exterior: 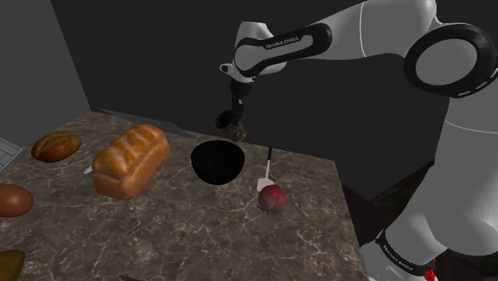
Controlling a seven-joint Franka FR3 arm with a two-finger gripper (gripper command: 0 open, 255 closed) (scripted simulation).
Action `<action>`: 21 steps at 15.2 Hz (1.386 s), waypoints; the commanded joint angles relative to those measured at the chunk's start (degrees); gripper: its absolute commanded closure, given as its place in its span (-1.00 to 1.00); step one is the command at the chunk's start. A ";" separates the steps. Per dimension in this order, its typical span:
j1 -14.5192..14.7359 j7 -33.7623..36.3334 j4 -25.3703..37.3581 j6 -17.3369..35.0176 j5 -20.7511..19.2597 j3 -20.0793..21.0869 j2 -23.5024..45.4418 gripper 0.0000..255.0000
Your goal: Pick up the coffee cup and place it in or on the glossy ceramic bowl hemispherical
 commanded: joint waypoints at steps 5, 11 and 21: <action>-0.07 0.21 3.27 -4.33 -0.18 -0.09 -1.08 1.00; -0.09 0.48 6.85 -8.64 -0.33 -0.13 -1.82 1.00; 1.28 2.84 8.46 -13.41 -0.89 0.47 -5.11 1.00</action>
